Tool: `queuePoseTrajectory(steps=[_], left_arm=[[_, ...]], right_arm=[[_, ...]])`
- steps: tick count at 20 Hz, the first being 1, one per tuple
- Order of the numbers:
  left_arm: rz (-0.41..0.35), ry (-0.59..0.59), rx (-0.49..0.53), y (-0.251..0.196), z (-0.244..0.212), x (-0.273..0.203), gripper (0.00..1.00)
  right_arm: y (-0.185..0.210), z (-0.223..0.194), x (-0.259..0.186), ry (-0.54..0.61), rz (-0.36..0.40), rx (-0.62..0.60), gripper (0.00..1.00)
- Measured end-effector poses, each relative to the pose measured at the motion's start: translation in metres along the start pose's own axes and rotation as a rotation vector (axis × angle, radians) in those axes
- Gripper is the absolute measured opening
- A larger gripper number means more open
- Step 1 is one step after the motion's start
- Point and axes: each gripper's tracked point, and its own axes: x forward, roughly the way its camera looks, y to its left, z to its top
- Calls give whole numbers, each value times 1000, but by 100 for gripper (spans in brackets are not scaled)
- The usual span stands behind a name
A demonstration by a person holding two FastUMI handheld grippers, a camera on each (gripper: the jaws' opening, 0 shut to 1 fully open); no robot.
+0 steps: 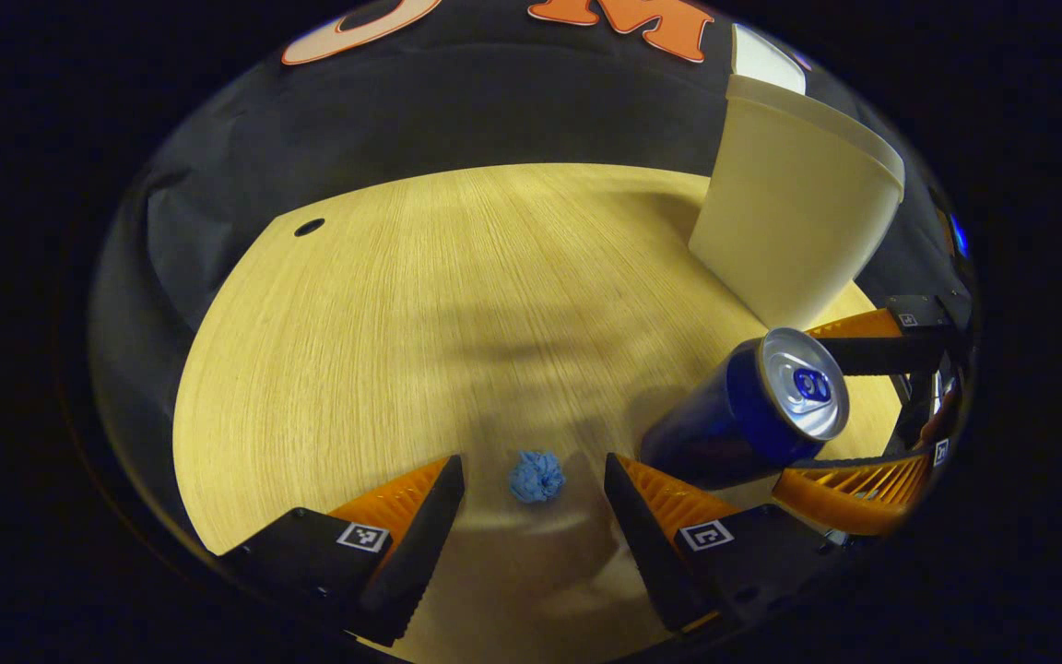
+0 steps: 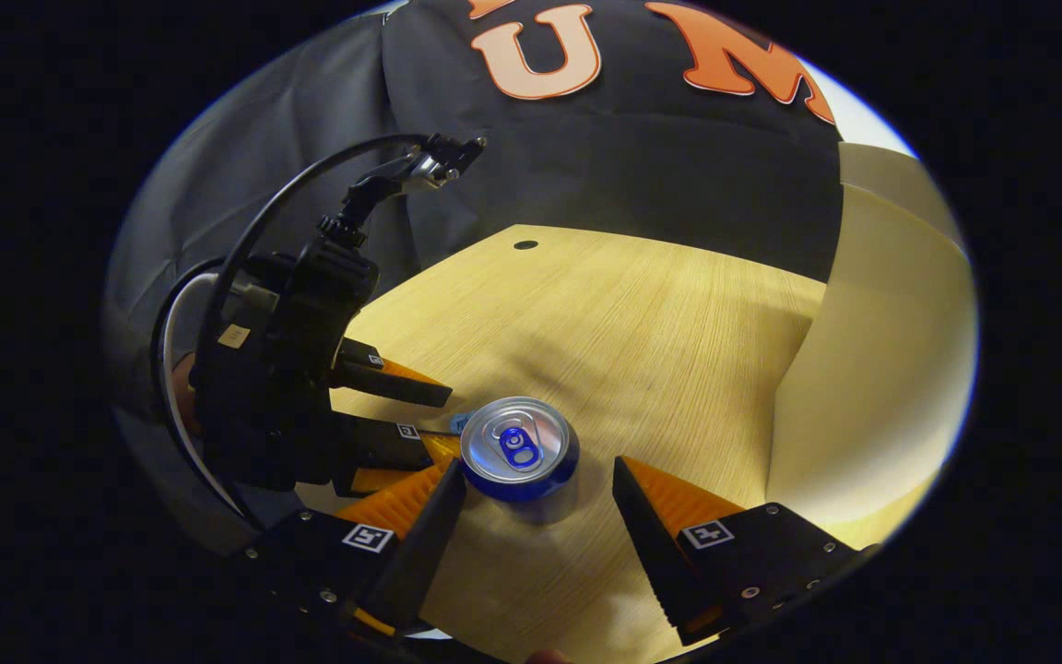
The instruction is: Press the lid of the desktop garbage bin to open it, pick up the crumpled paper on the desktop and throw it into the bin, then pick up the pop can on the desktop and drop it into the bin, and finally close the garbage bin lid.
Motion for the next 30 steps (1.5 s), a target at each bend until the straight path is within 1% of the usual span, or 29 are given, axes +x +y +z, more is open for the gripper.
queuePoseTrajectory(steps=[1, 2, 3, 4, 7, 8, 10, 11, 12, 13, 14, 16, 18, 20, 21, 23, 24, 25, 26, 30], left_arm=[[3, 16, -1, 3, -4, 2, 98], [11, -13, 32, 7, -2, 2, 96], [17, -12, 69, 10, -4, 6, 98], [6, -28, 98, 8, 0, 2, 94], [-10, -53, 123, 10, 11, 1, 90], [-12, -51, 123, 16, 8, 0, 77], [-26, -47, 139, 14, 9, 3, 44], [-41, -49, 151, 20, 14, 0, 28], [-22, -52, 154, 28, 15, 2, 26], [-28, -46, 145, 32, 14, -7, 18], [-39, -47, 135, 35, 11, -6, 16], [-60, -32, 133, 40, 5, -5, 18], [-57, -31, 137, 50, 2, -9, 17], [-50, -33, 127, 58, 4, -11, 17], [-47, -37, 118, 63, 5, -13, 17], [-42, -50, 106, 80, 7, -19, 18], [-40, -58, 106, 85, 11, -22, 17], [-44, -66, 106, 90, 16, -25, 17], [-45, -74, 108, 94, 22, -29, 17], [-46, -118, 112, 113, 61, -43, 18]], right_arm=[[0, -2, 3, 4, -1, 7, 98], [0, -2, 6, 5, -1, 11, 98], [0, -4, 10, 8, -3, 15, 98], [0, -4, 10, 17, -8, 17, 98], [-1, -3, 21, 14, -23, 21, 98], [-1, -4, 26, 15, -30, 28, 98], [0, -4, 32, 18, -42, 51, 98], [0, -2, 34, 16, -50, 63, 98], [-1, -2, 37, 13, -58, 73, 97], [-1, -3, 40, 11, -67, 79, 96], [-3, -4, 44, 13, -79, 84, 96], [-1, -10, 44, 42, -103, 110, 95], [1, -12, 50, 41, -119, 136, 95], [-3, -15, 51, 40, -144, 134, 92], [-6, -14, 51, 43, -158, 130, 87], [-6, -16, 55, 54, -171, 132, 82], [-6, -15, 55, 59, -179, 137, 76], [-7, -16, 53, 64, -185, 141, 76], [-9, -14, 51, 63, -192, 142, 80], [-10, -11, 48, 66, -210, 146, 80]])
